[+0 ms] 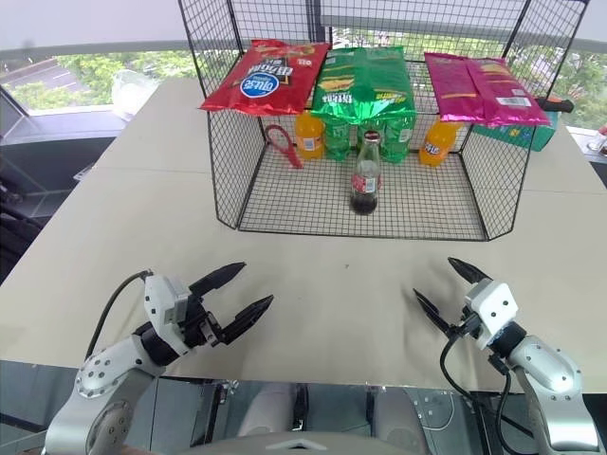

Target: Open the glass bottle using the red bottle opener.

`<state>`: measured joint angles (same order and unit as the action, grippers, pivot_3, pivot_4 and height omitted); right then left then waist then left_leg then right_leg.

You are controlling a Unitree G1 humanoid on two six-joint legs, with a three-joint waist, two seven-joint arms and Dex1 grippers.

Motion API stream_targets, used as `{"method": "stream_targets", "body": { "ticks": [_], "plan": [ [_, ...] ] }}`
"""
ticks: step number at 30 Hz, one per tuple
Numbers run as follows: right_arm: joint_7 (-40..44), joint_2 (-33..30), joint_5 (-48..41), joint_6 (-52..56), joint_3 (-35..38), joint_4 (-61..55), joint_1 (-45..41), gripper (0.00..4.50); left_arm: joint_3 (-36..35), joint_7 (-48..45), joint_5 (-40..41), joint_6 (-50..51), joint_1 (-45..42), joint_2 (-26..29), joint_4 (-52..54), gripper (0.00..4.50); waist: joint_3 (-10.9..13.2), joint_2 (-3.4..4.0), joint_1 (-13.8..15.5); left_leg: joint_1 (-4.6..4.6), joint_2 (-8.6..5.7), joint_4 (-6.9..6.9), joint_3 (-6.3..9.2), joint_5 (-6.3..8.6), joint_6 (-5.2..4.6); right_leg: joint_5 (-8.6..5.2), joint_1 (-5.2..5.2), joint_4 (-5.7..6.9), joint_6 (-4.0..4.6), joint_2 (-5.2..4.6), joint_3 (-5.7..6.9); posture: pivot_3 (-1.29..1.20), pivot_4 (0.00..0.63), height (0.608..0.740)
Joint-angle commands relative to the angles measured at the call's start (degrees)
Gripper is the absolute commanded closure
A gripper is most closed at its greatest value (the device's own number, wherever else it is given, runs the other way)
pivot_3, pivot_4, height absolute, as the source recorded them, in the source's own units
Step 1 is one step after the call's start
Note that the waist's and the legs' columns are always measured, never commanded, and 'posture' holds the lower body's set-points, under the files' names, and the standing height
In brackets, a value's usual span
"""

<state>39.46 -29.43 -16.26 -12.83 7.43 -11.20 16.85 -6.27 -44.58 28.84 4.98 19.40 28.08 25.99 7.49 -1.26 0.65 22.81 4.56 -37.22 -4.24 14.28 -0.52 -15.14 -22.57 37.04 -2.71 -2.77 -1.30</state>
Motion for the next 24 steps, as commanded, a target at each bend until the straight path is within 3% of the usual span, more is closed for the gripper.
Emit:
{"method": "stream_targets", "body": {
  "ticks": [1,6,12,18,24],
  "plan": [
    [-0.4,0.8,-2.3,-1.3,1.4,-5.0,-0.2,0.0,-1.0,2.2,1.6,1.7,-1.8,-0.5,2.3,0.04,0.0,0.0,0.0,0.0,0.0,0.0,0.0,0.0,0.0,0.0,0.0,0.0,0.0,0.0,0.0,0.0,0.15,0.74],
    [-0.2,1.7,-5.8,0.6,-1.4,-16.8,-1.8,0.0,-1.8,14.5,1.5,10.4,-13.8,-4.1,0.2,0.04,0.1,0.12,0.2,0.0,-0.01,-0.09,0.09,-0.01,-0.01,0.02,0.0,0.2,-0.03,0.01,0.04,0.0,0.15,0.74],
    [-1.2,1.1,-6.4,4.4,-3.0,-25.8,-1.1,0.0,1.2,21.8,-0.5,17.4,-30.0,-8.0,-5.6,0.04,0.1,-0.01,0.3,0.02,-0.05,-0.17,0.11,-0.01,0.0,0.12,0.0,0.29,-0.22,0.02,0.04,0.0,0.15,0.74],
    [-3.2,1.5,-5.6,6.2,-2.6,-29.0,-0.3,0.0,2.9,26.0,-3.9,18.9,-40.7,-11.9,-13.1,0.04,0.1,-0.04,-0.1,0.04,-0.08,-0.17,0.13,-0.01,0.0,0.13,0.01,0.27,-0.24,0.03,0.03,0.0,0.15,0.74],
    [-6.2,2.3,-4.4,7.4,-1.6,-32.3,1.8,0.0,3.0,26.8,-8.3,13.5,-48.0,-14.7,-23.4,0.04,0.1,-0.08,0.2,0.06,-0.08,-0.17,0.18,-0.02,0.01,0.12,0.0,0.28,-0.24,0.05,0.08,0.0,0.15,0.74]
  ]
}}
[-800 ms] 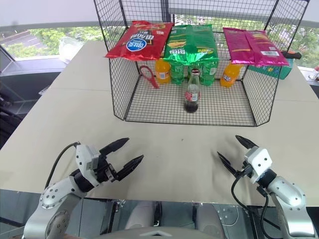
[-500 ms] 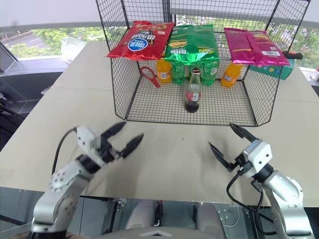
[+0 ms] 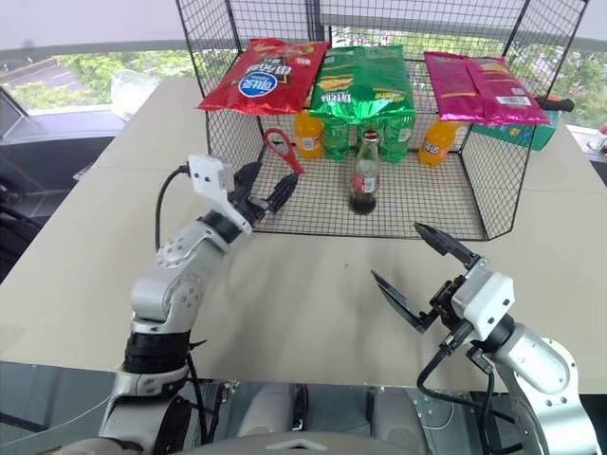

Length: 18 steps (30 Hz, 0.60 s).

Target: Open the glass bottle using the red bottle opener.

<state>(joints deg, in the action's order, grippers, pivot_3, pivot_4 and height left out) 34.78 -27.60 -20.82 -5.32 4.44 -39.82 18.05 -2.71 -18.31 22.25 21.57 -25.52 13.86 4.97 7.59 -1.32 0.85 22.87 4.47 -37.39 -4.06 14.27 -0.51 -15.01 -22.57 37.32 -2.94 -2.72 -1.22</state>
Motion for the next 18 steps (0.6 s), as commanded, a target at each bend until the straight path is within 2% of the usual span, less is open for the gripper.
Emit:
{"method": "stream_targets", "body": {
  "ticks": [1,15,18],
  "plan": [
    [-1.8,0.5,0.3,0.0,1.4,-4.1,0.9,0.0,-0.8,0.5,-2.1,-3.8,-4.0,-0.7,-3.6,0.04,0.0,-0.04,0.0,0.01,0.0,0.0,0.0,0.0,0.0,0.0,0.0,-0.01,0.0,0.0,0.0,0.0,0.15,0.74],
    [-4.4,1.1,2.2,0.6,1.9,-6.8,3.6,0.0,-2.2,-0.3,-5.2,-10.6,-13.0,-2.3,-17.2,0.04,0.0,-0.06,0.0,0.05,0.0,0.0,0.0,0.0,0.0,0.0,0.0,-0.08,-0.02,0.0,0.02,0.0,0.15,0.74],
    [-4.7,1.2,2.5,0.7,1.8,-7.0,4.0,0.0,-2.0,-3.4,-4.3,-11.5,-13.4,-2.1,-18.3,0.78,0.0,-0.06,-0.1,0.05,0.0,0.01,0.0,0.0,0.0,0.0,0.0,-0.08,-0.02,0.0,0.02,0.0,0.15,0.74]
  ]
}}
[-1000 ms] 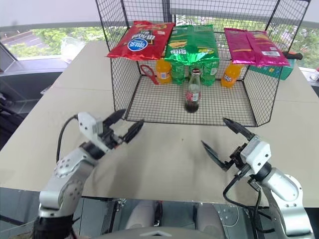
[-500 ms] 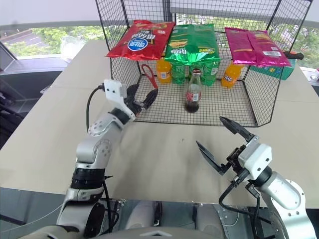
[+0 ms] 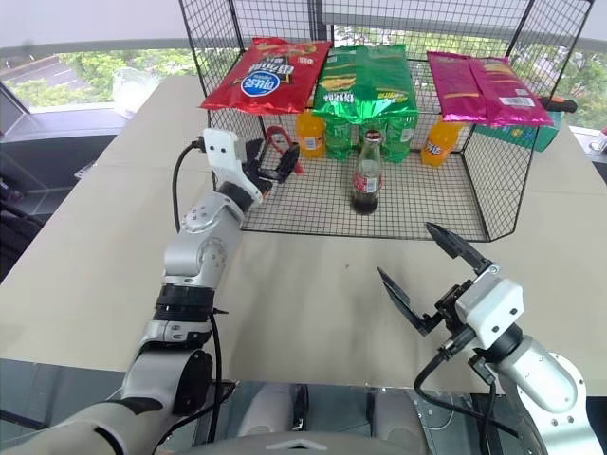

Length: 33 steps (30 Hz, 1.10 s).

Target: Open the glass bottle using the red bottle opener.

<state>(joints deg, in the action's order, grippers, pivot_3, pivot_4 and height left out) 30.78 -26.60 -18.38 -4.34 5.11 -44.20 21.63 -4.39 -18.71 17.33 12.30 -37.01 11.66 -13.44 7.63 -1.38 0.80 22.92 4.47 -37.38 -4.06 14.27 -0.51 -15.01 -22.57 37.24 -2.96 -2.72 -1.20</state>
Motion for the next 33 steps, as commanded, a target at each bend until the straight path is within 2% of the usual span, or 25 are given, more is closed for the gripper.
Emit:
{"method": "stream_targets", "body": {
  "ticks": [1,5,6,8,9,14,17,19,20,33],
  "plan": [
    [-0.7,0.3,0.1,-0.4,1.3,-2.6,0.6,0.0,-0.5,-3.2,0.6,-2.5,-1.9,0.2,-0.2,1.15,0.0,0.0,0.0,0.0,0.0,0.0,0.0,0.0,0.0,0.0,0.0,0.0,0.0,0.0,0.0,0.0,0.15,0.74],
    [-0.9,0.3,0.2,-0.5,1.5,-2.2,0.4,0.0,-1.4,-3.6,0.2,-3.3,-1.6,1.0,-0.5,3.17,0.0,0.0,0.0,0.0,0.0,0.0,0.0,0.0,0.0,0.0,0.0,0.0,0.0,0.0,0.0,0.0,0.15,0.74],
    [-0.9,0.3,0.3,-0.4,1.3,-2.1,0.3,0.0,-1.5,-3.5,0.1,-3.3,-1.5,1.0,-0.4,3.43,0.0,0.0,0.0,0.0,0.0,0.0,0.0,0.0,0.0,0.0,0.0,0.0,0.0,0.0,0.0,0.0,0.15,0.74],
    [-1.0,0.4,0.5,-0.4,1.1,-1.9,0.2,0.0,-1.4,-3.3,0.1,-3.2,-1.2,1.0,0.3,4.22,0.0,0.0,0.0,0.0,0.0,0.0,0.0,0.0,0.0,0.0,0.0,0.0,0.0,0.0,0.0,0.0,0.15,0.74],
    [-1.1,0.4,0.6,-0.4,1.0,-1.8,0.0,0.0,-1.3,-3.2,-0.1,-3.1,-1.0,1.1,0.7,4.41,0.0,0.0,0.0,0.0,0.0,0.0,0.0,0.0,0.0,0.0,0.0,0.0,0.0,0.0,0.0,0.0,0.15,0.74],
    [-1.0,0.4,0.6,-0.2,0.9,-1.7,-0.1,0.0,-1.6,-4.4,1.5,-2.1,0.3,0.8,3.3,4.41,0.0,-0.01,0.0,0.0,0.0,0.0,0.0,0.0,0.0,0.0,0.0,0.0,0.0,0.0,0.0,0.0,0.15,0.74],
    [-0.8,0.3,0.5,-0.1,0.9,-1.8,0.1,0.0,-1.2,-2.8,0.1,-1.6,0.5,1.1,4.2,3.58,0.0,-0.01,0.0,0.0,0.0,0.0,0.0,0.0,0.0,0.0,0.0,0.0,0.0,0.0,0.0,0.0,0.15,0.74],
    [-0.8,0.3,0.5,0.0,0.9,-1.9,0.2,0.0,-0.8,-0.9,-1.5,-0.8,0.7,1.2,4.7,2.62,0.0,-0.01,0.0,0.0,0.0,0.0,0.0,0.0,0.0,0.0,0.0,0.0,0.0,0.0,0.0,0.0,0.15,0.74],
    [-0.7,0.3,0.5,0.0,0.9,-1.9,0.3,0.0,-0.7,-0.8,-1.6,-0.6,0.8,1.3,5.0,2.31,0.0,-0.01,0.0,0.0,0.0,0.0,0.01,0.0,0.0,0.0,0.0,0.0,0.0,0.0,0.0,0.0,0.15,0.74],
    [-1.1,0.5,0.8,0.3,0.6,-2.1,0.2,0.0,-0.8,-0.8,-3.8,-2.3,-3.3,1.6,-0.9,2.31,0.0,-0.02,0.0,0.0,0.0,0.0,0.0,0.0,0.0,0.0,0.0,0.0,0.0,0.0,0.01,0.0,0.15,0.74]
  ]
}}
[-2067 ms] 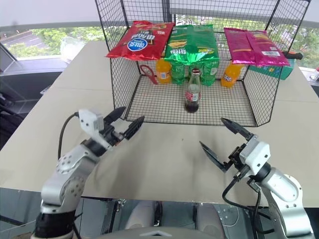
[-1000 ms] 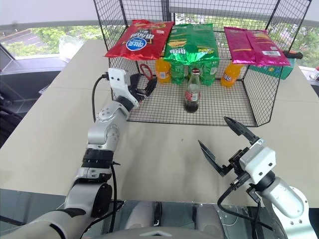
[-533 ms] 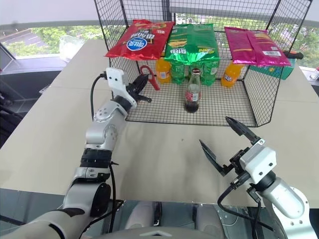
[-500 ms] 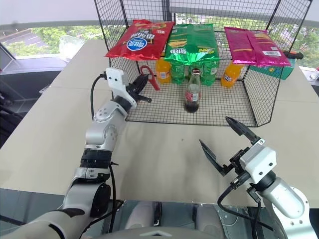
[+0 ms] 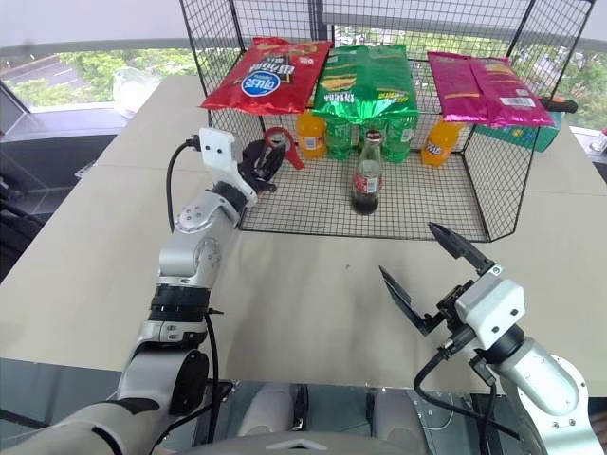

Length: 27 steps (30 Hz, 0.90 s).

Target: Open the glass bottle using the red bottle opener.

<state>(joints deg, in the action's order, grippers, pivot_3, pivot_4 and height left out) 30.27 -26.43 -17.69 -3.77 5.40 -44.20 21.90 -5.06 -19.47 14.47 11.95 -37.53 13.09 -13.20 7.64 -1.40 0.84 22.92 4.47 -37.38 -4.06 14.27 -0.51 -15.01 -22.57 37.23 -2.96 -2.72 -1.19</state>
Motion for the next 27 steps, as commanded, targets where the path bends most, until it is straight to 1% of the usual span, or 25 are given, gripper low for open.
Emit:
{"method": "stream_targets", "body": {
  "ticks": [1,2,5,8,10,13,18,20,23,27],
  "plan": [
    [-0.6,0.4,0.2,-0.3,0.3,-2.0,-0.1,0.0,-0.1,-0.7,-0.8,-2.2,-3.3,0.2,-2.0,2.31,0.0,0.0,0.0,0.0,0.0,0.0,0.0,0.0,0.0,0.0,0.0,0.0,0.0,0.0,0.0,0.0,0.15,0.74],
    [-0.7,0.5,0.2,-0.3,0.3,-2.0,-0.2,0.0,-0.1,-1.1,-0.7,-2.4,-3.7,0.2,-2.5,2.31,0.0,-0.01,0.0,0.0,0.0,0.0,0.0,0.0,0.0,0.0,0.0,0.0,0.0,0.0,0.0,0.0,0.15,0.74],
    [-0.8,0.7,0.5,-0.4,0.2,-1.9,-0.1,0.0,-0.3,-3.2,0.2,-2.2,-4.0,0.3,-2.9,3.05,0.0,-0.01,0.0,0.0,0.0,0.0,0.0,0.0,0.0,0.0,0.0,-0.01,0.0,0.0,0.0,0.0,0.15,0.74],
    [-0.9,0.9,0.8,-0.5,0.1,-1.9,-0.2,0.0,-0.7,-3.7,0.4,-1.8,-3.8,0.4,-2.0,4.39,0.0,-0.01,0.0,0.0,0.0,0.0,0.0,0.0,0.0,0.0,0.0,-0.01,0.0,0.0,0.0,0.0,0.15,0.74],
    [-1.0,1.0,1.0,-0.5,-0.1,-1.8,-0.2,0.0,-0.9,-4.8,1.1,-1.2,-3.3,0.7,-1.0,4.45,0.0,-0.01,0.0,0.0,0.0,0.0,0.0,0.0,0.0,0.0,0.0,0.0,0.0,0.0,0.01,0.0,0.15,0.74],
    [-1.2,1.2,1.1,-0.1,-0.2,-1.9,0.0,0.0,-1.4,-8.7,4.4,0.5,-1.5,1.8,2.9,4.45,0.0,-0.01,-0.1,0.0,0.0,0.0,-0.01,0.0,0.0,0.0,0.0,-0.01,0.0,0.0,0.0,0.0,0.15,0.74],
    [-1.5,1.0,0.2,2.2,-0.3,-2.0,0.1,0.0,-2.7,-16.2,13.2,7.2,1.0,3.4,9.2,4.45,0.0,-0.01,-0.1,0.0,0.01,0.0,0.0,0.0,0.0,0.0,-0.01,0.0,0.0,0.0,0.0,0.0,0.15,0.74],
    [-1.1,0.8,0.4,2.2,-0.4,-2.0,-0.5,0.0,-2.7,-18.3,15.3,9.3,1.6,4.3,10.8,4.45,0.0,-0.01,-0.1,0.0,0.01,0.0,0.0,0.0,0.0,0.0,-0.01,0.01,0.0,0.0,0.0,0.0,0.15,0.74],
    [-3.7,1.9,1.5,4.2,0.1,-2.3,-1.8,0.0,-3.3,-21.6,19.6,13.1,2.6,5.7,13.1,4.45,0.0,-0.01,-0.1,0.0,0.01,0.0,0.0,0.0,0.0,0.0,-0.01,0.02,0.0,-0.01,0.0,0.0,0.15,0.74],
    [-5.1,-0.3,1.4,13.4,-1.1,-4.1,-4.7,0.0,-5.1,-23.8,25.6,18.4,2.6,6.9,14.1,4.45,0.0,-0.01,-0.1,-0.01,0.01,-0.01,0.0,0.0,0.0,0.0,-0.01,0.03,0.0,0.0,0.0,0.0,0.15,0.74]
  ]
}}
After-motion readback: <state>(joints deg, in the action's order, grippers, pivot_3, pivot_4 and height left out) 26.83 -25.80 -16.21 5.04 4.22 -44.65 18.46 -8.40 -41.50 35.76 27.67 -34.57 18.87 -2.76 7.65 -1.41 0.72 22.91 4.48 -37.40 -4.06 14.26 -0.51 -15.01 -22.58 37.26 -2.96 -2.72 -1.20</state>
